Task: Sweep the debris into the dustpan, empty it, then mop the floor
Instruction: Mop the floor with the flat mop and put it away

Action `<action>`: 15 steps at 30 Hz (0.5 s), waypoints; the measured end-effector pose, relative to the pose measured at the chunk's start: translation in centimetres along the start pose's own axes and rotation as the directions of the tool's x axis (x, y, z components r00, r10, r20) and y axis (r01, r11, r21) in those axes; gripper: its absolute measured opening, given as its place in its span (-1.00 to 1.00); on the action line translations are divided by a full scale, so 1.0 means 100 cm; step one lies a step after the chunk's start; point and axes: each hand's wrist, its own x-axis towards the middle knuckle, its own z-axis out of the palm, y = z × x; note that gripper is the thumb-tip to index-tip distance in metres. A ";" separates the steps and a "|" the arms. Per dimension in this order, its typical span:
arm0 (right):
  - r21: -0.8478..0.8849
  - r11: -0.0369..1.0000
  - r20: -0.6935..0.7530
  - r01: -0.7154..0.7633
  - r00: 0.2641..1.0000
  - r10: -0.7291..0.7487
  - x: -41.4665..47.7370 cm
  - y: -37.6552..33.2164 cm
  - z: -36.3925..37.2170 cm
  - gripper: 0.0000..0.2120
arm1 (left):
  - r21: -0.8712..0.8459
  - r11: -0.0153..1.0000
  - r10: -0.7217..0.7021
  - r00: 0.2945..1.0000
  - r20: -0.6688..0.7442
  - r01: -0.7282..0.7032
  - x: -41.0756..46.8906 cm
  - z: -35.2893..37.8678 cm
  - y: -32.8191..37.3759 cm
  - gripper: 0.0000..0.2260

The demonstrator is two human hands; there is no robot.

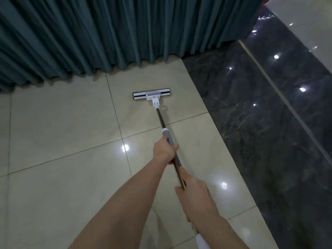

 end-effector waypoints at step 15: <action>0.116 0.993 -0.035 0.009 0.999 -0.005 0.062 -0.081 0.018 -0.36 | 0.051 0.997 -0.060 0.997 0.050 0.057 0.069 -0.072 0.023 -0.50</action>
